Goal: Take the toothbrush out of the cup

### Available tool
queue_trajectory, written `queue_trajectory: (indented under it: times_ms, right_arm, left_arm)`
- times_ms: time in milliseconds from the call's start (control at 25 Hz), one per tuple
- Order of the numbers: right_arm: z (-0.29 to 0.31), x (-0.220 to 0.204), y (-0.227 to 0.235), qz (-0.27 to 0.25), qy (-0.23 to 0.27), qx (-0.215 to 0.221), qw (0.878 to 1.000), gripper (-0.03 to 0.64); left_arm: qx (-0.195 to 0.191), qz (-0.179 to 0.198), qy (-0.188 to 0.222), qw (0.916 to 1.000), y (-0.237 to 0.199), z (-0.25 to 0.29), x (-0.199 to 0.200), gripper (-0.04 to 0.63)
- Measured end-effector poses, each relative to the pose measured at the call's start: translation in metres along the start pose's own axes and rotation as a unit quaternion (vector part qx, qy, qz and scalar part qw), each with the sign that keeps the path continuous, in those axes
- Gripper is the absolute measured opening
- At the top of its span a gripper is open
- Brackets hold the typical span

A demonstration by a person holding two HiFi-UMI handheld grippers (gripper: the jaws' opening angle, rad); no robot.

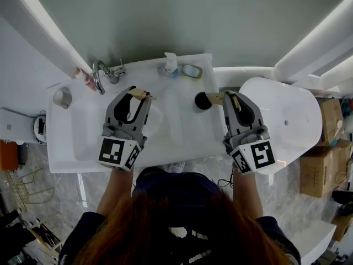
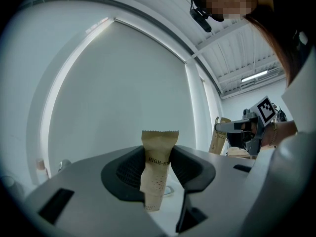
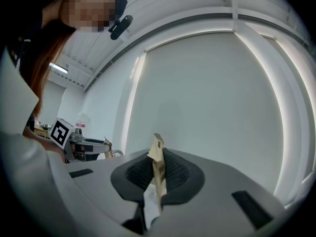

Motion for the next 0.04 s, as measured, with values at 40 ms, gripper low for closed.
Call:
queue_trajectory:
  times_ms: [40]
  right_arm:
    - [0.0001,-0.0003,-0.0002,0.000,0.000,0.000,1.000,0.038]
  left_arm:
    - [0.000,0.000,0.000,1.0000,-0.0004,-0.0001,0.0000,0.175]
Point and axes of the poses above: the fingertips, and each gripper's own axes: z forward along the fingers, y to its right, x out of its top, the point moved 9 cm from there along -z, backward along the fingers, and after that the axes turned 12 degrees about z, right-handed, at the moved point
